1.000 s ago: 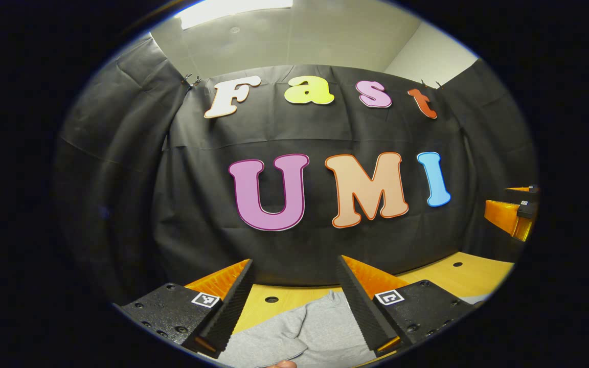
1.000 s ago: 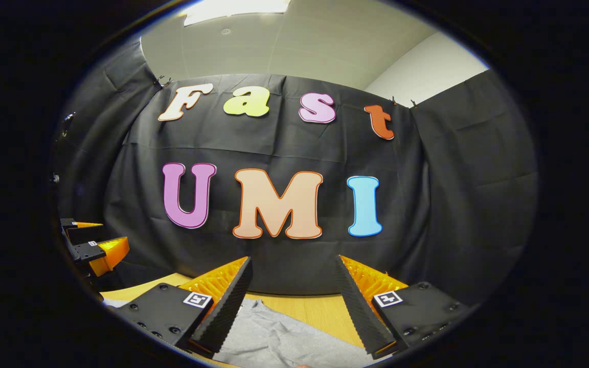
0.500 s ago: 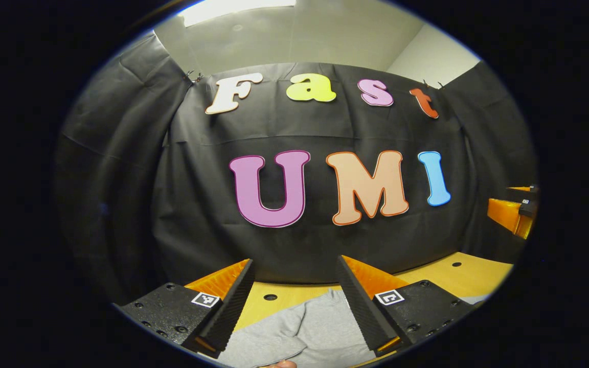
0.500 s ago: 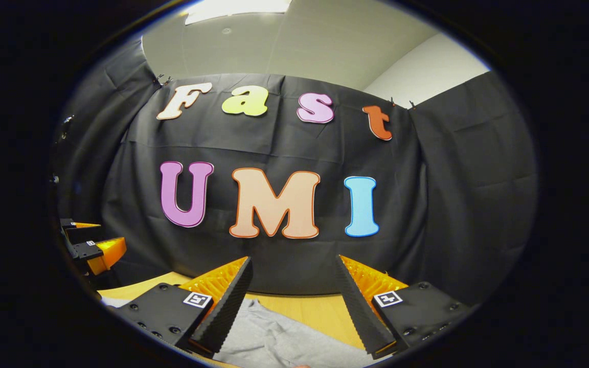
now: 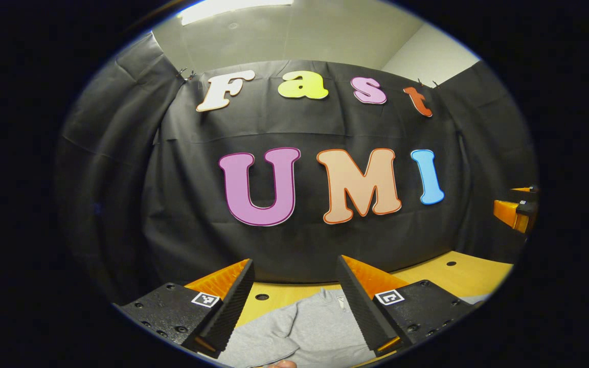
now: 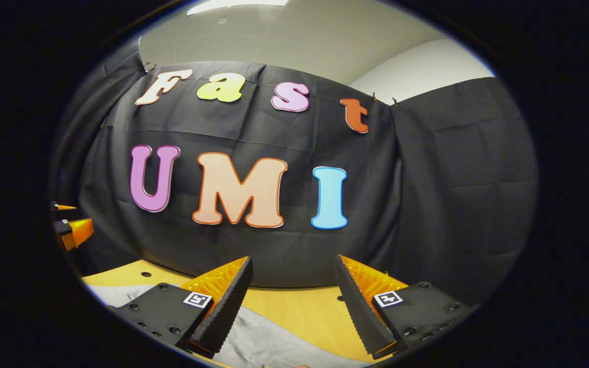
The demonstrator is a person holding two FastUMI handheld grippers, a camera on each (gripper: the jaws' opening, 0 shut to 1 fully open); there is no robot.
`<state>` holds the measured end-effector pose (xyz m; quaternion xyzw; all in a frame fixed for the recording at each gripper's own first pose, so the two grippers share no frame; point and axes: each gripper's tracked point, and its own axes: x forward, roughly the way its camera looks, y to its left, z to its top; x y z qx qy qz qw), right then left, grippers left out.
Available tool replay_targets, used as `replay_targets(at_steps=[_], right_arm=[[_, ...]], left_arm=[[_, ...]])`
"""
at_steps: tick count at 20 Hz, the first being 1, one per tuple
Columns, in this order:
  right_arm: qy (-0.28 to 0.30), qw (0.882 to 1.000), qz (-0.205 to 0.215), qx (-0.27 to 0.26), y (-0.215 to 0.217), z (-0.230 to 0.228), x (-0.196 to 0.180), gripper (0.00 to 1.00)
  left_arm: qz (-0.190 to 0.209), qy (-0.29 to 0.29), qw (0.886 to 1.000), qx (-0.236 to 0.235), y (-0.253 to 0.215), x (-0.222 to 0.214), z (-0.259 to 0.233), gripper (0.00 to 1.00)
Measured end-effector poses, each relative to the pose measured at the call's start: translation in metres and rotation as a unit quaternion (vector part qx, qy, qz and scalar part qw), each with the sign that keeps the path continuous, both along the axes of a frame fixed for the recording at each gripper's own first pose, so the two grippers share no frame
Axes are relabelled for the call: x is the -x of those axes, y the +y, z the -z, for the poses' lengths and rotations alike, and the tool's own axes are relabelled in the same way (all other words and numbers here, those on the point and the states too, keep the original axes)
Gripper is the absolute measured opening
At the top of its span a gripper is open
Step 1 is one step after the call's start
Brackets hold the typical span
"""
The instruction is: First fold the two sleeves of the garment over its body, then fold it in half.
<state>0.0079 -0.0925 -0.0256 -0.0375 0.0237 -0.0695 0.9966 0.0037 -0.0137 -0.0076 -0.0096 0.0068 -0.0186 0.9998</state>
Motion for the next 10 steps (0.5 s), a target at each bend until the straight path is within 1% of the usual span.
replay_targets(at_steps=[2,6,10], right_arm=[[0.013,1.000,0.016,0.010,-0.021,0.010,0.002,0.99],[0.046,0.998,0.044,0.021,-0.058,0.034,0.010,1.00],[0.096,0.993,0.067,0.012,-0.092,0.071,0.021,0.99]], left_arm=[[0.005,0.002,1.000,0.000,-0.005,-0.001,0.002,0.94],[0.016,0.009,1.000,-0.002,-0.018,-0.004,0.007,0.94],[0.029,0.012,1.000,-0.004,-0.031,-0.007,0.010,0.94]])
